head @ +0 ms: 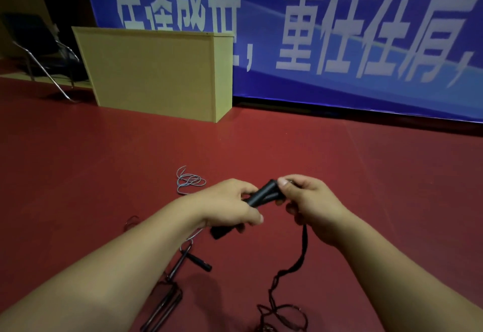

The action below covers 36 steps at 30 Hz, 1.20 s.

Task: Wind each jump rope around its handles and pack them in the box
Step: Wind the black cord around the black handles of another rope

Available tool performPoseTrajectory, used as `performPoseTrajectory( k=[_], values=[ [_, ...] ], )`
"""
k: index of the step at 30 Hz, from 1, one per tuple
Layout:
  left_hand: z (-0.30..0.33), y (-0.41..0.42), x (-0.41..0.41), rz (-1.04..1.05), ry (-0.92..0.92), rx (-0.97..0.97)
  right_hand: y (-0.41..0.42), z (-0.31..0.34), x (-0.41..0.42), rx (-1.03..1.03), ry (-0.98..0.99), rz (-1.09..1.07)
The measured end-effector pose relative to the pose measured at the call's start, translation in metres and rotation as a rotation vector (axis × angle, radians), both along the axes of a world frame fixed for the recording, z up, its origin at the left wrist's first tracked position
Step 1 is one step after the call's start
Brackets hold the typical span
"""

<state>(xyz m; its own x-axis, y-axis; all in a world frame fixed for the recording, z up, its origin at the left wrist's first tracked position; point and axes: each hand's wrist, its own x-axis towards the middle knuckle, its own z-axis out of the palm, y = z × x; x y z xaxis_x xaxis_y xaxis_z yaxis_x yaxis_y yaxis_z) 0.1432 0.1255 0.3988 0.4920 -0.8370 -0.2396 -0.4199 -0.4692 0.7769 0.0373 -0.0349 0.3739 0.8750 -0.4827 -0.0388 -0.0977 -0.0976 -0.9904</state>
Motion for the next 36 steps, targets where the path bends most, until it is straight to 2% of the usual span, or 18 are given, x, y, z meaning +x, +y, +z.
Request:
performPoseTrajectory(
  k=[2, 3, 7, 9, 14, 18, 22, 25, 29, 36],
  values=[
    [-0.001, 0.002, -0.001, 0.036, 0.129, -0.036, -0.005, 0.003, -0.001, 0.082, -0.03, -0.133],
    [0.001, 0.002, -0.001, 0.09, 0.25, -0.115, -0.008, 0.005, -0.001, 0.098, -0.04, -0.184],
    [0.0, -0.007, -0.005, 0.557, 0.846, -0.665, -0.008, -0.001, -0.001, 0.236, -0.073, -0.333],
    [-0.009, -0.017, -0.012, 0.728, 0.984, -0.805, -0.007, -0.005, 0.0, 0.31, -0.075, -0.349],
    [-0.019, -0.033, -0.026, 0.654, 0.999, -0.757, -0.009, -0.007, 0.004, 0.431, 0.026, -0.363],
    [-0.02, -0.035, -0.014, 0.613, 0.92, -0.74, -0.007, -0.009, 0.006, 0.534, 0.071, -0.384],
    [-0.033, -0.032, -0.007, 0.518, 0.949, -0.545, 0.002, -0.015, 0.012, 0.574, 0.111, -0.39],
    [-0.049, -0.033, -0.008, 0.365, 0.863, -0.399, 0.014, -0.017, 0.017, 0.559, 0.163, -0.301],
    [-0.067, -0.039, -0.007, 0.477, 0.825, -0.509, 0.035, -0.014, 0.016, 0.451, 0.177, -0.133],
    [-0.056, -0.032, 0.005, 0.583, 0.979, -0.697, 0.049, -0.018, 0.012, 0.29, 0.175, 0.047]
  ],
)
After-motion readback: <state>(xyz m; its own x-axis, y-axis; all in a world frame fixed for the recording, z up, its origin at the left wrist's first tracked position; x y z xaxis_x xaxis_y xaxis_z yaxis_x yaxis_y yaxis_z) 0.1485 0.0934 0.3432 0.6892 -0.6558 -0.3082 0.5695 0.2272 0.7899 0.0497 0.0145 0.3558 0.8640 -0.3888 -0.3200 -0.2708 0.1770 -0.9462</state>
